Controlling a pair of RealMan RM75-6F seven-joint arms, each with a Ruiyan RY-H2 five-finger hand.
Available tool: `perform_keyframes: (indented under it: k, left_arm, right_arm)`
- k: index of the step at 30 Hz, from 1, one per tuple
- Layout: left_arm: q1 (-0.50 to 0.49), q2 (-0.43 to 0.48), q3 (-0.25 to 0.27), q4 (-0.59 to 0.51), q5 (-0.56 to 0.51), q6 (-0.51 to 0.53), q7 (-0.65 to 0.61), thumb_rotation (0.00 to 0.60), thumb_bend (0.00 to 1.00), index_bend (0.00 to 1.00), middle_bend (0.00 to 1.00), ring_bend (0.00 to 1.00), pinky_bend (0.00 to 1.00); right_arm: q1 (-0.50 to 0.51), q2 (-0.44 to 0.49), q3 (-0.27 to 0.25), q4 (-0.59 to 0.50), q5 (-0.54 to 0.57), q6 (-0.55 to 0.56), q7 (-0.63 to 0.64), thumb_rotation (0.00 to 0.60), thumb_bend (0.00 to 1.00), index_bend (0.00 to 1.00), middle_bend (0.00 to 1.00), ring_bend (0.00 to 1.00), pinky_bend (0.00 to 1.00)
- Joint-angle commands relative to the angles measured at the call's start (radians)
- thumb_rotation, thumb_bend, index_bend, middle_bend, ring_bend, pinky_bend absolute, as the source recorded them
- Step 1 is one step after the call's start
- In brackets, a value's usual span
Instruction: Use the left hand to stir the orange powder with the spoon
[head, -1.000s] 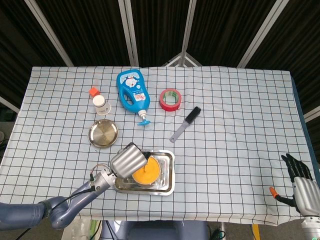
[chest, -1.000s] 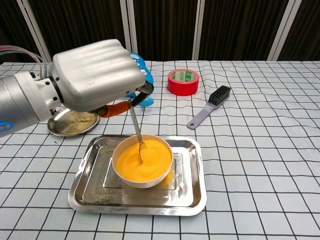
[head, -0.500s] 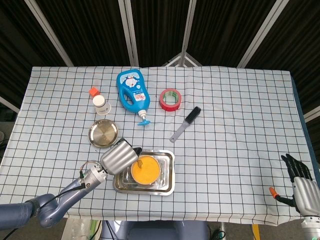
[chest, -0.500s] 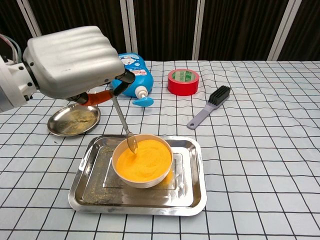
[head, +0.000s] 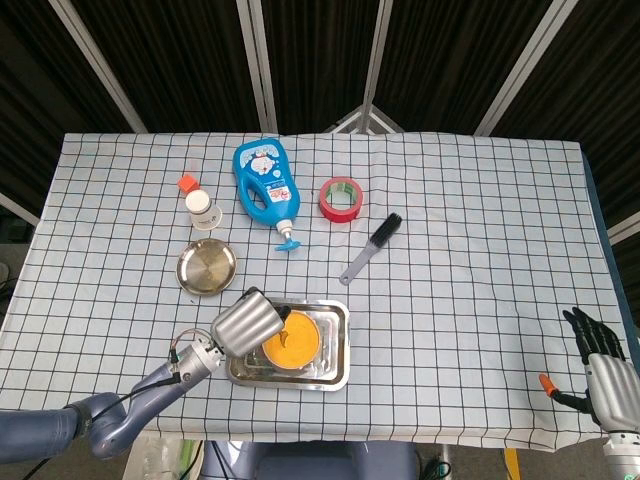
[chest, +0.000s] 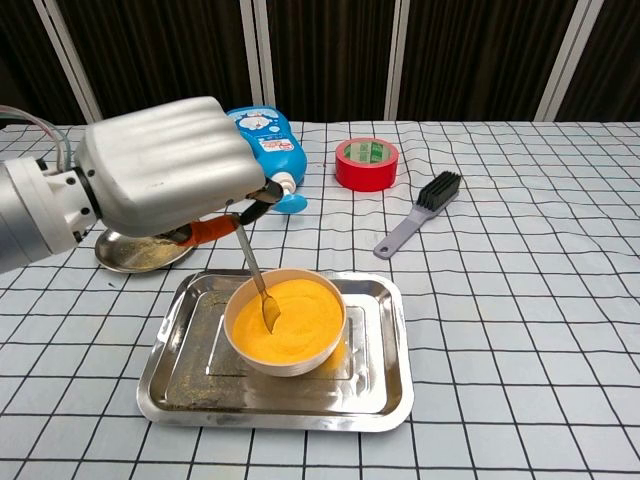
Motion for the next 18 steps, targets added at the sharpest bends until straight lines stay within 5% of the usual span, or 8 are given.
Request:
perform_keyframes:
  k: [1,18]
  left_arm:
    - [0.004,-0.028,-0.010,0.013,-0.007,0.006,0.014,0.600,0.65,0.77,0.97,0.93,0.97]
    - [0.027,-0.053,-0.041,-0.015,-0.022,0.050,0.073,0.600,0.65,0.77,0.97,0.93,0.97]
  right_arm:
    - [0.000,0.000,0.000,0.000,0.000,0.001,0.001,0.600,0.31,0.00,0.00,0.00,0.00]
    - [-0.001,0.003,-0.001,-0.002,-0.002,0.000,0.004,0.600,0.31,0.00,0.00,0.00,0.00]
